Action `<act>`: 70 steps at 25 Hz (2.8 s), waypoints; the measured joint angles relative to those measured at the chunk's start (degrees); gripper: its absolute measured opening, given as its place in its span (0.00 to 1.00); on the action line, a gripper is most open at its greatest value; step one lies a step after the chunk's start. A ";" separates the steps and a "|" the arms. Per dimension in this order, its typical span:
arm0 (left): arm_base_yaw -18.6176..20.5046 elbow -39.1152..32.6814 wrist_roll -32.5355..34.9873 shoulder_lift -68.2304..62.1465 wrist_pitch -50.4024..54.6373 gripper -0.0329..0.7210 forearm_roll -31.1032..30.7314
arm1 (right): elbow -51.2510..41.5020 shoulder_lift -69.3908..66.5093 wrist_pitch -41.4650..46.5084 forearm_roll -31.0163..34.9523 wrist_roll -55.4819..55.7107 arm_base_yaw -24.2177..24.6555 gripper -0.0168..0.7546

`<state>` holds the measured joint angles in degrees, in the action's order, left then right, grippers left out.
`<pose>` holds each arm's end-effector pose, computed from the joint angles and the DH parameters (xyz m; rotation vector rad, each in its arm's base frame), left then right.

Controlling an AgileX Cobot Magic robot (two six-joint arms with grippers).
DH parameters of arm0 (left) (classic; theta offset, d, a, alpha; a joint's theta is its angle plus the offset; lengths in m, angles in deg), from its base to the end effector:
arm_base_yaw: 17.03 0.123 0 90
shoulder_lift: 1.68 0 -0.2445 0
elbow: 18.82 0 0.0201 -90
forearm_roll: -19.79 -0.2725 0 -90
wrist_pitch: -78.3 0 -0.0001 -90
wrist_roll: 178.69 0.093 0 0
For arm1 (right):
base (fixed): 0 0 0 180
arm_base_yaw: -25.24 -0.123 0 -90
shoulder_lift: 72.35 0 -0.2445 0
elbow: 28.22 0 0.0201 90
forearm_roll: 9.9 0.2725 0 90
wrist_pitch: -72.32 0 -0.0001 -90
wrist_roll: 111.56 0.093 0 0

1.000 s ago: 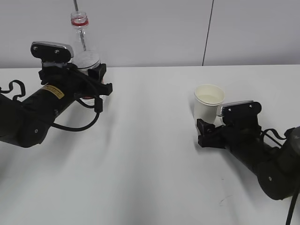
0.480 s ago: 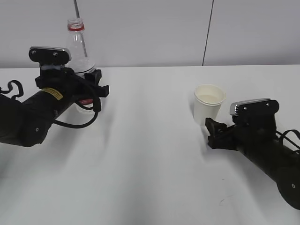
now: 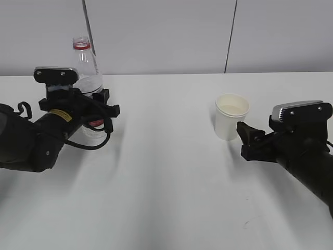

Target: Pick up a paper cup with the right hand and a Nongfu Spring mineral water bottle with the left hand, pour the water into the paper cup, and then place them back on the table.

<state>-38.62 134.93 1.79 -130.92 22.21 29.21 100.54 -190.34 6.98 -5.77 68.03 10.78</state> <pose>0.3550 -0.1269 0.0570 0.1551 1.7377 -0.2194 0.2682 0.0629 0.0525 -0.1616 1.8086 0.1359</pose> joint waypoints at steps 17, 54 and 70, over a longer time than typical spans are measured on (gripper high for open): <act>0.00 0.00 0.70 0.78 -1.42 0.79 -0.91 | -2.24 0.74 -0.03 -0.21 0.00 0.00 0.79; 0.00 -14.73 0.91 32.65 49.34 0.78 -0.22 | -2.29 31.73 51.20 -0.48 0.02 0.00 0.79; 0.00 6.27 -8.51 35.13 117.21 0.78 -6.11 | 26.86 36.40 124.19 3.69 0.79 0.00 0.79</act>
<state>-38.62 141.20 -6.72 -95.79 139.42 23.10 127.40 -153.95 131.17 -2.08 68.82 10.78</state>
